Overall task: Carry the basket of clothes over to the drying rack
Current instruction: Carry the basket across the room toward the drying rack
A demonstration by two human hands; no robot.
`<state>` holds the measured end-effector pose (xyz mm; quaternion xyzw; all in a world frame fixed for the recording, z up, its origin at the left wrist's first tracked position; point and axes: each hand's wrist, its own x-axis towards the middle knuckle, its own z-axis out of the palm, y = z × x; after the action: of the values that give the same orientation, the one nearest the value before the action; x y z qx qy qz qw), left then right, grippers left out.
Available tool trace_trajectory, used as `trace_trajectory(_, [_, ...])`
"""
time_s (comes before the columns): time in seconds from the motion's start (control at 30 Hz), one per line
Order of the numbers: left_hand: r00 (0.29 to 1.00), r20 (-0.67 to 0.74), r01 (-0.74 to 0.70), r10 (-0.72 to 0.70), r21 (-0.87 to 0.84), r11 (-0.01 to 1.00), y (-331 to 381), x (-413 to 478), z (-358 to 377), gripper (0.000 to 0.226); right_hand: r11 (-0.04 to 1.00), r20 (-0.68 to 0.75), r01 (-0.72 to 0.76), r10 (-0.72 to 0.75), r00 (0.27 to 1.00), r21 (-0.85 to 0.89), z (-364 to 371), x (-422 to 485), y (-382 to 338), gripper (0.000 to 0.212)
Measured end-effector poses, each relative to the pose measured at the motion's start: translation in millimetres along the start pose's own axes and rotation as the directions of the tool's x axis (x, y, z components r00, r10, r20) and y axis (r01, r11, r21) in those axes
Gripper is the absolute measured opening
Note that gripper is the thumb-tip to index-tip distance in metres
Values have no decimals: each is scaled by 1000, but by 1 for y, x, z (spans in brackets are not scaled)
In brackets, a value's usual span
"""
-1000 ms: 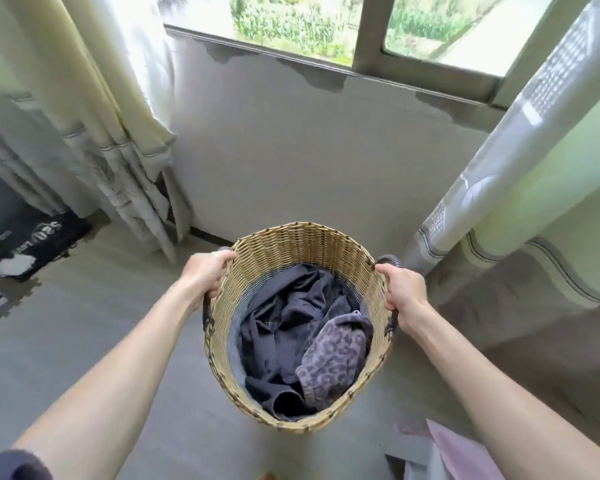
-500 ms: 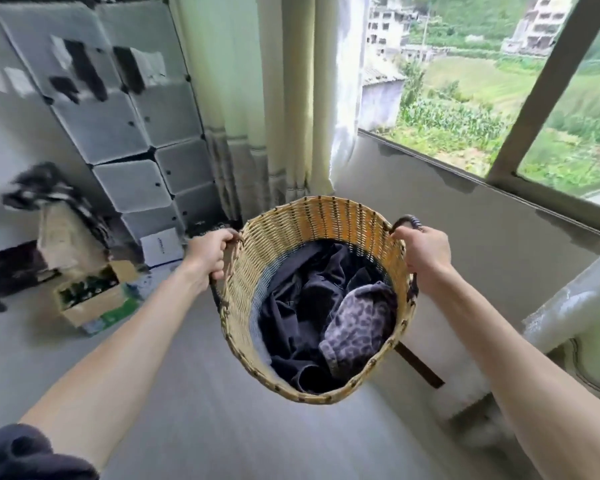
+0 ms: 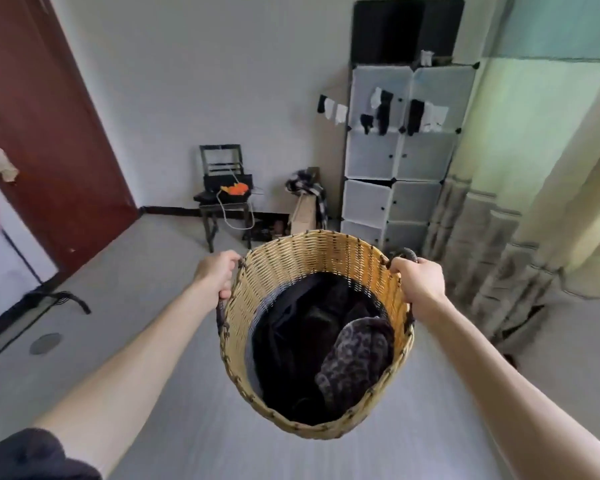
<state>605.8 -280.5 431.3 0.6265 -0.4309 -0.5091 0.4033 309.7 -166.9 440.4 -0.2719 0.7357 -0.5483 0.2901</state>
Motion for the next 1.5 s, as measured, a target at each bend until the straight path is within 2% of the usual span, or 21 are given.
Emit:
trace_trajectory(0.13, [979, -202, 29, -34, -29, 999, -18, 32, -141, 18, 999, 236, 34, -30, 971, -13, 142, -29, -27, 6])
trace_trajectory(0.27, [935, -346, 46, -77, -97, 994, -34, 44, -263, 23, 997, 422, 63, -43, 905, -34, 267, -69, -47, 5])
trace_trajectory(0.5, [777, -602, 21, -184, -268, 963, -72, 21, -440, 28, 988, 666, 145, -74, 742, -51, 452, -161, -69, 7])
trace_trajectory(0.63, [680, -687, 4, -257, -347, 938, -101, 2, -518, 19, 978, 770, 202, -92, 631, -49, 543, -214, -78, 12])
trace_trajectory(0.77, [585, -746, -4, -319, -396, 918, -130, -6, -594, 8, 965, 861, 259, -108, 497, -28, 638, -268, -83, 5])
trace_trajectory(0.87, [542, -763, 6, -353, -416, 909, -140, -9, -638, 19, 963, 911, 269, -92, 402, -22, 701, -304, -85, 5])
trace_trajectory(1.0, [429, -797, -60, -426, -495, 867, -150, -10, -699, 36, 961, 970, 275, -30, 243, -40, 783, -356, -92, 16])
trace_trajectory(1.07, [367, -816, -98, -446, -511, 854, -160, -9, -731, 37, 955, 982, 295, -21, 189, -37, 823, -384, -96, 23])
trace_trajectory(1.2, [297, -801, -112, -520, -570, 814, -187, -18, -780, 33, 949, 998, 314, -2, 64, -19, 884, -442, -100, 20])
trace_trajectory(1.33, [212, -794, -148, -570, -602, 785, -224, -29, -845, 29, 949, 1000, 313, 19, 16, -23, 952, -514, -95, 9])
trace_trajectory(1.4, [204, -787, -147, -582, -612, 777, -236, -31, -874, 30, 943, 999, 330, 38, 18, -42, 975, -543, -93, 8])
trace_trajectory(1.5, [220, -785, -162, -579, -615, 772, -255, -32, -934, 31, 944, 997, 320, 83, -3, -78, 1020, -593, -84, 17])
